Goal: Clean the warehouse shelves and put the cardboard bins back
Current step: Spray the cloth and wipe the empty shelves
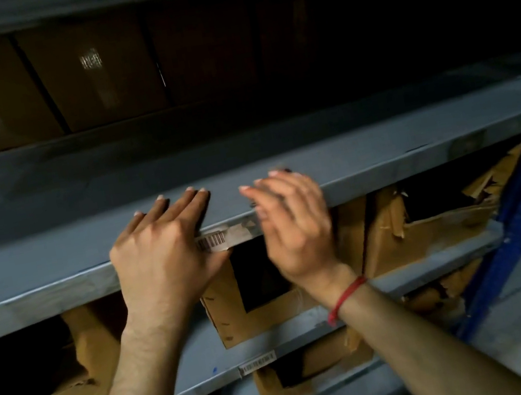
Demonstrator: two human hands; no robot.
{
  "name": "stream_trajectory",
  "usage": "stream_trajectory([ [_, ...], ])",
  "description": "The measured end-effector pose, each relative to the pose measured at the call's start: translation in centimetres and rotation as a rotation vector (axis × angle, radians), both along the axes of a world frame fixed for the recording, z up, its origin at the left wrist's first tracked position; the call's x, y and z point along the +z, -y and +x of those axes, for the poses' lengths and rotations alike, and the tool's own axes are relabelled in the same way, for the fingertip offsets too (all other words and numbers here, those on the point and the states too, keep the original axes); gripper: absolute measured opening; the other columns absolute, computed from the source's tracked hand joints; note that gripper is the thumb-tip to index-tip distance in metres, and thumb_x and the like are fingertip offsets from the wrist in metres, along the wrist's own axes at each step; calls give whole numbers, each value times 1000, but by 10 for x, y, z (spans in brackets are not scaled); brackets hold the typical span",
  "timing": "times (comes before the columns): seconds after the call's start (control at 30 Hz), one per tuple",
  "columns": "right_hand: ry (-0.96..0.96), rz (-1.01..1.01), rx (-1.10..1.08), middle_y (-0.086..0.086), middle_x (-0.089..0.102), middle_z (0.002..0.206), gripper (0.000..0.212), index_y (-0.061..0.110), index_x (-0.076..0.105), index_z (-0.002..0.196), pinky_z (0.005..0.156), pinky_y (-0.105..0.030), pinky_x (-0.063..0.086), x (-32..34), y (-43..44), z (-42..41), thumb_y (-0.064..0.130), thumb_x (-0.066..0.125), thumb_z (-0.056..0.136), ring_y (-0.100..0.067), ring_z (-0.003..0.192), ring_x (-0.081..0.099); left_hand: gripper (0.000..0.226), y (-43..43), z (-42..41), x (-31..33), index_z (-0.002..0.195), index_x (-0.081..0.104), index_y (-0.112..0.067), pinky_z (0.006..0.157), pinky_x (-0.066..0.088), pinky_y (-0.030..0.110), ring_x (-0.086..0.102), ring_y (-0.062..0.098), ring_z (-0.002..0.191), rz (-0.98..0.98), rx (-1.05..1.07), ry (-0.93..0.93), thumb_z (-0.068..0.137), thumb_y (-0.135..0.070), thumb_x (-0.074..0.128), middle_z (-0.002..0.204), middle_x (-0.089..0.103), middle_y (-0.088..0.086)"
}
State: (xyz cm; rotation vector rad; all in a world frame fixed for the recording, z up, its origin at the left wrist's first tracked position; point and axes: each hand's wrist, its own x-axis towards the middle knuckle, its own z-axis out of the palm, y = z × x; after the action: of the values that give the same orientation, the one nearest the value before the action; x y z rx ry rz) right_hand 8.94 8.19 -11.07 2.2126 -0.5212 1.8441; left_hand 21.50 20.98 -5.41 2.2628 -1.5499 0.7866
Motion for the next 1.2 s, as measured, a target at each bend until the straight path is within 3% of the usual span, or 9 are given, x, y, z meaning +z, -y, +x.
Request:
stream_trajectory([
  [0.2,-242,-198,-35,-13,66,127,35,9,64,130,106,-43,44,5,42,-53,9,46,100,-30,122,59,81,-3,0,1,142,55,-28,102,48,48,57,28,128,10,-12,2,75,-70,41,140,59,-1],
  [0.4,149,110,-137,-19,66,121,34,1,67,118,105,-56,41,-4,84,-97,12,38,103,-34,124,55,79,-1,-6,0,142,55,-31,99,49,47,58,27,127,-12,23,-7,69,-63,58,138,60,-3],
  [0.5,129,119,-1,-13,67,121,39,6,68,119,111,-52,36,-5,41,-48,16,34,103,-29,124,55,79,1,-9,2,142,54,-31,98,48,52,58,29,126,6,61,14,71,-60,71,139,60,0],
  [0.57,38,106,71,-9,67,122,36,10,67,124,113,-45,34,-7,18,-26,15,40,101,-26,123,57,93,4,-13,5,146,49,-30,109,34,64,49,33,135,95,121,15,66,-65,80,146,53,1],
  [0.67,-95,9,118,-9,67,125,36,10,59,136,113,-39,38,1,24,-32,14,51,101,-24,121,59,109,24,-38,11,153,35,-32,114,0,74,22,33,150,179,108,90,62,-82,65,156,39,0],
  [0.83,-209,-90,30,-14,65,127,35,5,63,130,112,-49,38,5,104,-119,5,49,98,-31,125,58,108,87,-106,16,157,25,-29,118,-5,67,12,25,153,135,-56,72,69,-78,63,161,33,-1],
  [0.93,-54,51,-104,-20,65,125,32,0,65,123,111,-55,38,-2,157,-181,9,41,103,-33,130,52,95,106,-119,9,153,34,-34,121,16,58,34,24,147,97,-18,27,73,-81,54,155,43,-5],
  [1.03,142,152,-78,-20,67,116,32,-3,68,114,109,-55,39,-3,157,-175,7,41,101,-33,123,55,93,111,-123,4,151,40,-37,114,34,46,45,22,140,54,35,-52,70,-72,69,151,48,-8],
  [1.2,-1,76,178,-15,67,123,30,1,69,120,113,-46,37,-2,102,-119,7,50,98,-29,123,58,75,141,-156,2,143,54,-24,110,40,53,49,28,137,18,53,-9,77,-59,63,145,55,0],
])
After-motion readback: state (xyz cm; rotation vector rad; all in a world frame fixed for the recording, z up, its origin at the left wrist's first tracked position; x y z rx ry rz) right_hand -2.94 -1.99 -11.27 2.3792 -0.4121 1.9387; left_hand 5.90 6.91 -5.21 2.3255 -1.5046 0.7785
